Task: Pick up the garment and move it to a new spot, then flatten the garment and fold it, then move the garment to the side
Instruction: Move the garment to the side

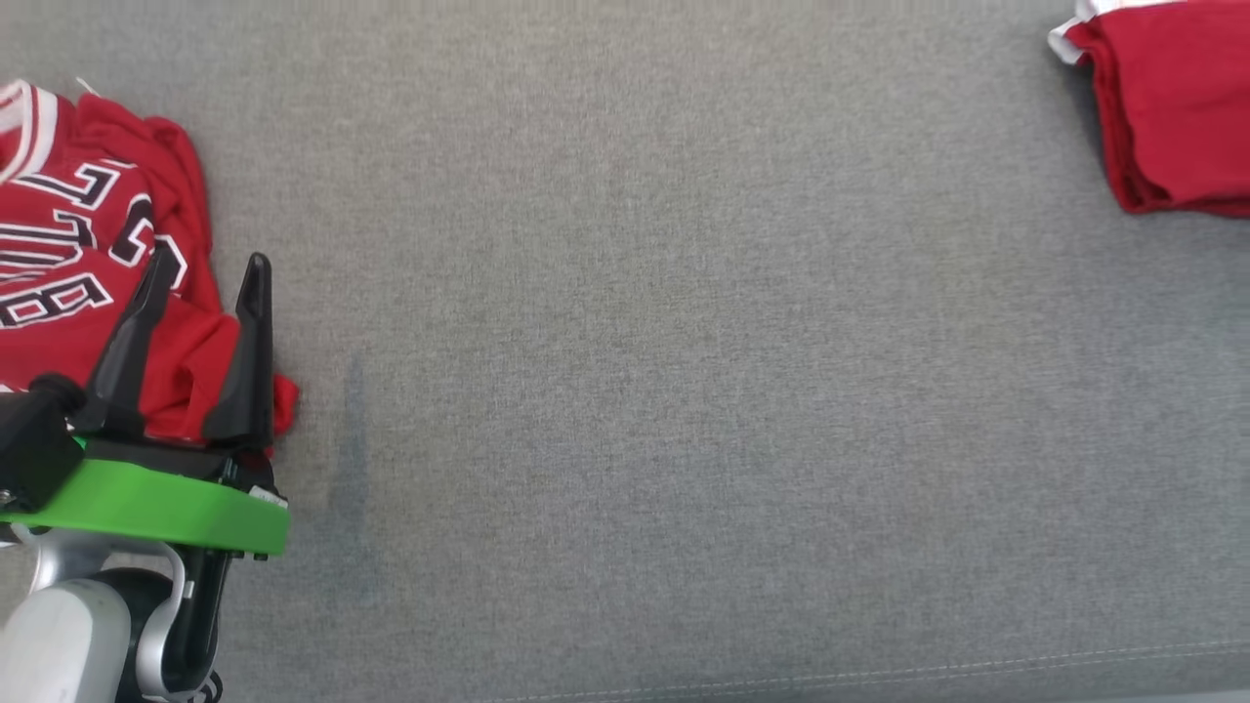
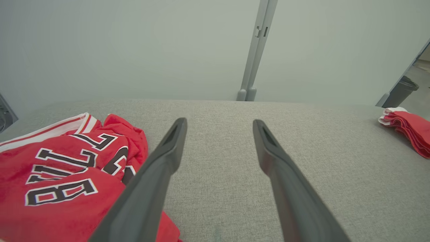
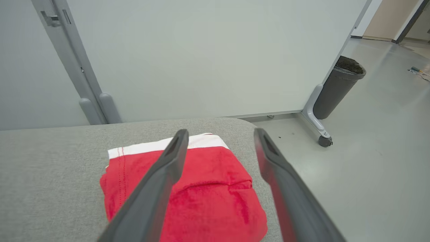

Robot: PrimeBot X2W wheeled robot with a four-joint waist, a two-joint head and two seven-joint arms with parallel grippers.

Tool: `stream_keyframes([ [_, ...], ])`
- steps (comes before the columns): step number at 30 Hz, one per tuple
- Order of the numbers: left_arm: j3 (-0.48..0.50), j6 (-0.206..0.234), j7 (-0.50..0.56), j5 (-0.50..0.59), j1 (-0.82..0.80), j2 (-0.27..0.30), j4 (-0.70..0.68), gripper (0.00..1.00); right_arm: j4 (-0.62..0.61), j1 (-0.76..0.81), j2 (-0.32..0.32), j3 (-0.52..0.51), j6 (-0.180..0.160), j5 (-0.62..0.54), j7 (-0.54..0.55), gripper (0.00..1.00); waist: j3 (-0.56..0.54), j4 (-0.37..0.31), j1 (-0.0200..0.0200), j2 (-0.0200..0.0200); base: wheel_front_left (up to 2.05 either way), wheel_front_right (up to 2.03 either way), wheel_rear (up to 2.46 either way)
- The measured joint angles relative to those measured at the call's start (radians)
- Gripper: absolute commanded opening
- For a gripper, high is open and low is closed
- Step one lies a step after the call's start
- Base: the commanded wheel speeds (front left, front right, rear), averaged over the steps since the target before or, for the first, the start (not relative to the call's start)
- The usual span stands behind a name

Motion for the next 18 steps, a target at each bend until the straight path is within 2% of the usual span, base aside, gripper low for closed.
stream_keyframes([
  [6,0.020,0.000,-0.033,0.005,0.044,-0.015,0.075,1.00,-0.078,0.117,0.114,0.007,0.000,-0.015,-0.128,1.00,-0.079,-0.022,0.0000,0.0000,0.00,0.00,0.00],
  [18,0.028,0.000,-0.098,0.040,0.166,-0.013,0.219,1.00,-0.171,0.364,0.323,0.031,0.000,-0.110,-0.120,1.00,-0.244,-0.085,0.0000,0.0000,0.00,0.00,0.00],
])
